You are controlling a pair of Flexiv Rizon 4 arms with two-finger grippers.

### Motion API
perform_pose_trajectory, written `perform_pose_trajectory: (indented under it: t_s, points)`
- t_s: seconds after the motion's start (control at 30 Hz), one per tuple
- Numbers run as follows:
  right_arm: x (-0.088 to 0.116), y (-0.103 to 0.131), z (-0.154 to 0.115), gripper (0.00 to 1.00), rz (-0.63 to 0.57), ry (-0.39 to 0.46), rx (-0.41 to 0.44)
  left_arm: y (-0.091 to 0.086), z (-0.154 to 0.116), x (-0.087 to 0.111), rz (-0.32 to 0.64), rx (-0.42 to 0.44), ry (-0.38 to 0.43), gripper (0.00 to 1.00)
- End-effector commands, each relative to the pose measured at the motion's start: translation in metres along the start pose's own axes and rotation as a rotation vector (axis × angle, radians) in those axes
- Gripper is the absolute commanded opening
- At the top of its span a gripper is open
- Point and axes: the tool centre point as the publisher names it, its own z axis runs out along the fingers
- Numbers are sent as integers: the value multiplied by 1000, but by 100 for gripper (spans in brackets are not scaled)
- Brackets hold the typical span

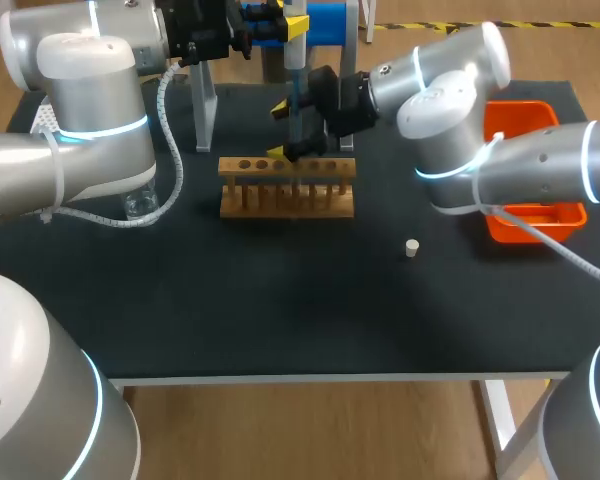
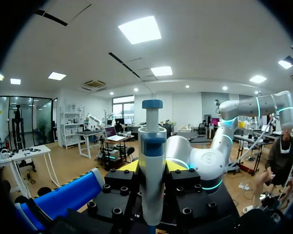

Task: Invert the test tube, pick up the pipette, mount the tip to pipette, aspirate from beaker and dispense into the tube, eject the tip, return the pipette, and cap with the stopper.

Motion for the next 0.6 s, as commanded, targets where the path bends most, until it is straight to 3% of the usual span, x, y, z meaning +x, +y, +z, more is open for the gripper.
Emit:
perform_pose_trajectory:
  t_s: [0.03,0.6]
  points:
    - [-3,1,-4,100,4,20,5,-1,0,0,-1,-1,-1,0]
    - [-3,0,-6,100,16,41,27,-1,0,0,-1,-1,-1,0]
